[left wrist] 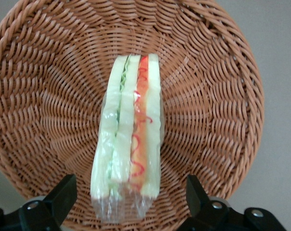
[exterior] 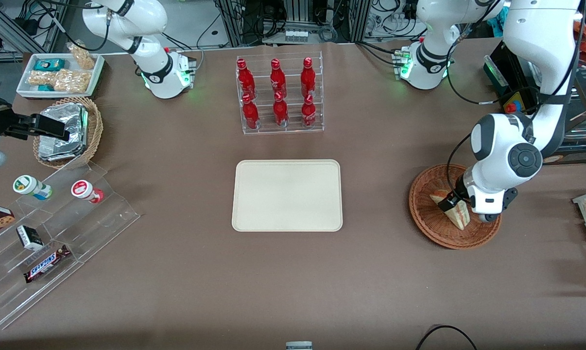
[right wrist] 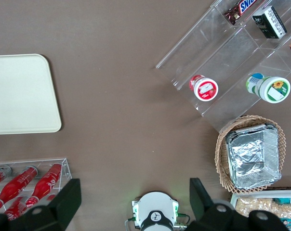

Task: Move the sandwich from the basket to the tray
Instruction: 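Close the left gripper on the wrapped sandwich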

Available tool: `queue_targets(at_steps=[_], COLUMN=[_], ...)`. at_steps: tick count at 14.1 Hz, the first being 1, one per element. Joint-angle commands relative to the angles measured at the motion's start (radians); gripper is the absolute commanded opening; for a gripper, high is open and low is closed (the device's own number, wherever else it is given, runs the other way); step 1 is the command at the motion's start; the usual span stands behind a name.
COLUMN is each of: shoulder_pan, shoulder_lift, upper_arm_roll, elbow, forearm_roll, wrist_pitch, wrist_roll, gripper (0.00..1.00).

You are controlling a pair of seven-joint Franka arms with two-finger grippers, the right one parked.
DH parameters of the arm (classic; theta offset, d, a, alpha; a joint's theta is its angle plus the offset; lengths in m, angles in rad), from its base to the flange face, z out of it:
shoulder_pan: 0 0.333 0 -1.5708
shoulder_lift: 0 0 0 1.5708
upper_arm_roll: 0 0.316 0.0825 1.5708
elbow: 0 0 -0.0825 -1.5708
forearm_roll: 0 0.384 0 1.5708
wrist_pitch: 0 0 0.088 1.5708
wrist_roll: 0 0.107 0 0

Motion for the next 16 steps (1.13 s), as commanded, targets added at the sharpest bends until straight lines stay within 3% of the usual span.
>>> queue_targets(at_steps=[1, 2, 6, 8, 13, 16], shoulder_pan=[0.005, 0.005, 0.005, 0.005, 0.005, -0.01], shoulder_lift=[0.031, 0.04, 0.056, 0.054, 0.001, -0.067], upper_arm_roll=[0.008, 0.008, 0.01, 0.01, 0.01, 0.0], elbow=[-0.005, -0.005, -0.005, -0.005, 0.01, 0.055], forearm_roll=[0.019, 0.019, 0.019, 0.019, 0.021, 0.025], wrist_pitch=[0.056, 0.074, 0.081, 0.079, 0.033, -0.121], wrist_roll=[-0.02, -0.02, -0.02, -0.014, -0.003, 0.046], gripper=[1.0, 0.99, 0.49, 0.33, 0.2, 0.18])
